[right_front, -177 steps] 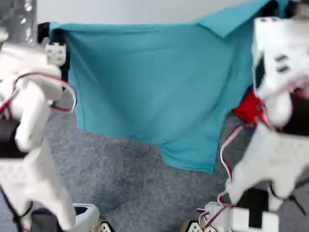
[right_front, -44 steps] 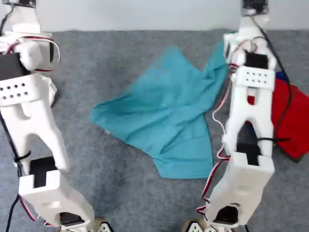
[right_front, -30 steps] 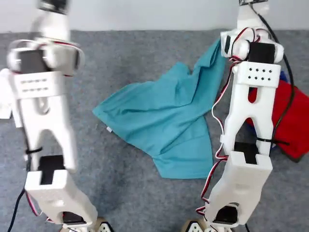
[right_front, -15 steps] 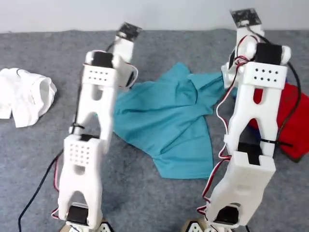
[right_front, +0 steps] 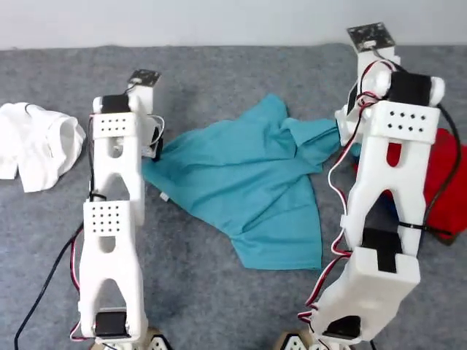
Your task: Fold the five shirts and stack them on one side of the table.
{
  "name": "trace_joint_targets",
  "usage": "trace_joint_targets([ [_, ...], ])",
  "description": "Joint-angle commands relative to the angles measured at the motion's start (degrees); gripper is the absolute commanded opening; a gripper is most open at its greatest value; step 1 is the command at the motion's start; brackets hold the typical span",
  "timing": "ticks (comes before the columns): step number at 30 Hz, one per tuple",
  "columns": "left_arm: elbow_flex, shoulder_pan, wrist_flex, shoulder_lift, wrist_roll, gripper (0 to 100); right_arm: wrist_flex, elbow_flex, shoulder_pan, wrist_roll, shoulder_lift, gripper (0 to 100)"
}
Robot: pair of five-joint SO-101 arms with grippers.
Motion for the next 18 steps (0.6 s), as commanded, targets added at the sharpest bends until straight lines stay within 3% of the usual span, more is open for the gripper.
trace_joint_targets([
  [1,2.5,-1.9,1.8,-1.7,0.1,11,-7.2,0.1,1.6,0.7,-1.7,0.8],
  [8,6.8,-2.4,1.8,-1.8,0.3,11,-33.3,0.0,-1.4,0.8,10.5,5.2],
  [12,10.9,-2.5,1.8,-3.7,0.3,7,-38.5,-1.0,-5.7,0.9,15.6,34.0],
  [15,16.0,-3.2,1.8,-5.7,0.3,6,-34.0,-4.1,-7.0,1.8,15.8,54.9],
  [18,20.4,-5.2,1.7,-7.8,0.3,6,-22.4,-9.5,-6.7,5.5,14.9,67.3],
])
